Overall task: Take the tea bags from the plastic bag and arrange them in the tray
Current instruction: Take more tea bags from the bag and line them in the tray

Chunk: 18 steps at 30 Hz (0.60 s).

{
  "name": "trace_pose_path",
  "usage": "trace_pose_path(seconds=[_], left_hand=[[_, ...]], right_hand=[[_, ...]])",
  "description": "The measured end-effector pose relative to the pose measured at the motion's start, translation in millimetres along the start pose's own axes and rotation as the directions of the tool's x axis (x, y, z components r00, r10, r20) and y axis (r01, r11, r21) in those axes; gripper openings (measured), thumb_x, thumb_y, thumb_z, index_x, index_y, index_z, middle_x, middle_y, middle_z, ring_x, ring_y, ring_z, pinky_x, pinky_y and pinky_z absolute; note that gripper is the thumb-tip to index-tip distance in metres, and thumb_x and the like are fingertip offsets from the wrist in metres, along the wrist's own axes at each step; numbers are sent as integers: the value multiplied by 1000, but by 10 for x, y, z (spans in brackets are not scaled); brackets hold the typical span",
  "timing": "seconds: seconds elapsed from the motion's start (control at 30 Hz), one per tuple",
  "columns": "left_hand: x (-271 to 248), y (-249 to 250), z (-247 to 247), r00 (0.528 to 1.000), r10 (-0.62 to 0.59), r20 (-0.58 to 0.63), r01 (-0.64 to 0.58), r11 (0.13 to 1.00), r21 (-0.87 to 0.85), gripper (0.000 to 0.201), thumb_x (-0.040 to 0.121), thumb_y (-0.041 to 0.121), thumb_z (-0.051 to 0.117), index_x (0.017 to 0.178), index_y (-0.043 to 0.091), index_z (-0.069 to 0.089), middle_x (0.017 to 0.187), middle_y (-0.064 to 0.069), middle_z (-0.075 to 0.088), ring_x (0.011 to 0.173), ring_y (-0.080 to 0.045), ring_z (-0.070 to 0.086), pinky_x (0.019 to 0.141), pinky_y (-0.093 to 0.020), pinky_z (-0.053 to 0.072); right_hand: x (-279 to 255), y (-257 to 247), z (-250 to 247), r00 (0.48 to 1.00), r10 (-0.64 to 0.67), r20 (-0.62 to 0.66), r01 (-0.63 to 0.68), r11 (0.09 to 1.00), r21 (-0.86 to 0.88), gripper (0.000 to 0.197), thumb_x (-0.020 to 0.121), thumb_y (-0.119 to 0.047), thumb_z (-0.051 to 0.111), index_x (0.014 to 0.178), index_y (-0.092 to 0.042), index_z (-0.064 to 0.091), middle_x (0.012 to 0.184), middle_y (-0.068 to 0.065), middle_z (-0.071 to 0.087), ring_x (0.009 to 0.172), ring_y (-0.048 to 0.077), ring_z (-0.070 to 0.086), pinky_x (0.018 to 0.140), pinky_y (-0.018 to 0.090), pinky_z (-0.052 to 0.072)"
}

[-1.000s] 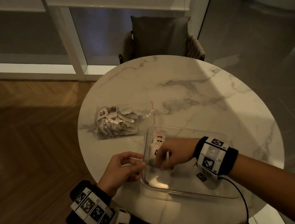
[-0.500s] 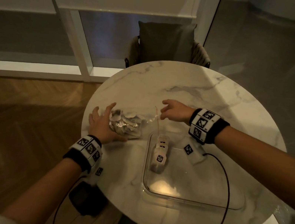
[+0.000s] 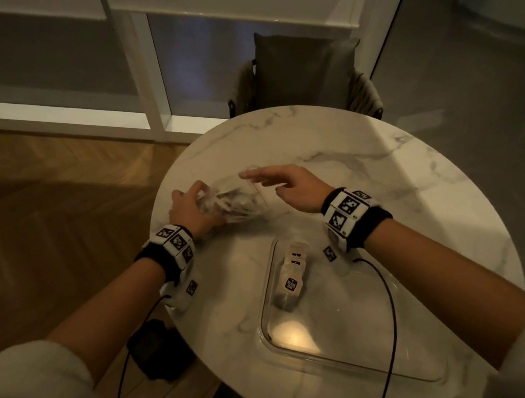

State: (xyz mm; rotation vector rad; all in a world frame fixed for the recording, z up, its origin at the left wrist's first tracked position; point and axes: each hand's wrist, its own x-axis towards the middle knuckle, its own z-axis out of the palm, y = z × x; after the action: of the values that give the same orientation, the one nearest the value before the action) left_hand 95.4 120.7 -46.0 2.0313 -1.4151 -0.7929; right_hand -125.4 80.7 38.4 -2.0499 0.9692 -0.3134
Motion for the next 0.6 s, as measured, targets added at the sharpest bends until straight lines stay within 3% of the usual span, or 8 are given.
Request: trace_pose_path(seconds=[0.07,0.13,0.2,0.27,0.37,0.43,0.5,0.6], left_hand=[[-15,-36,-75,999,38,-8,-38,994,-106,54,64,21,90,104,28,55,121,-14,42,93,-35,58,78,-39,59],[-72,-47,-155,995,101,-21,-103,979,-176,56,54,27,93,97,32,57,123,-20,50,96,-38,63,65,-36,61],[-139,-3,-216,990,142,-24,-143,959,-243,57,49,35,92,94,38,58,125,-15,52,101,-31,61,70,-37,62],[-213,73,-263,983,180,-39,-183,932,-313,53,57,26,93,93,40,56,127,-10,49,99,-24,60,69,-29,60],[-285,141,-259,960,270,-69,-277,898,-341,55,59,16,93,98,33,58,126,-15,50,97,-25,61,61,-16,55],[-337,193,-255,951,296,-87,-308,890,-335,56,60,9,91,103,23,58,128,-17,48,97,-23,59,60,-7,50],[-383,244,-266,948,314,-53,-311,881,-357,57,61,6,91,105,18,57,128,-16,45,93,-19,57,58,-8,51],[-420,265,-294,938,345,-18,-327,872,-363,66,56,4,93,107,23,56,128,-10,44,107,-20,52,72,-6,49]], right_hand=[[-40,-25,-28,994,-83,-66,74,990,-121,68,84,15,36,131,-26,60,137,-1,59,127,14,54,107,30,44],[-88,-96,-69,980,-139,-143,111,976,-188,51,90,7,46,125,-24,66,127,1,66,119,14,59,102,29,48],[-130,-166,-88,974,-156,-164,119,970,-211,37,91,-2,59,124,-18,66,122,4,68,111,13,62,97,27,52],[-162,-235,-83,980,-161,-121,125,958,-259,41,87,-10,71,128,-14,63,121,6,67,104,10,62,92,24,54],[-157,-329,-47,987,-158,-40,134,926,-354,53,77,-23,82,125,-13,64,119,3,67,103,12,62,91,30,54],[-133,-348,-41,986,-164,8,153,901,-407,59,74,-31,83,127,-16,63,123,-1,65,106,12,62,93,29,52],[-129,-344,-67,986,-165,4,146,860,-488,57,78,-32,78,130,-21,60,126,-1,63,106,15,61,91,31,52],[-199,-355,-173,985,-171,-14,129,793,-595,38,87,-20,70,125,-17,63,125,4,61,105,14,56,88,20,39]])
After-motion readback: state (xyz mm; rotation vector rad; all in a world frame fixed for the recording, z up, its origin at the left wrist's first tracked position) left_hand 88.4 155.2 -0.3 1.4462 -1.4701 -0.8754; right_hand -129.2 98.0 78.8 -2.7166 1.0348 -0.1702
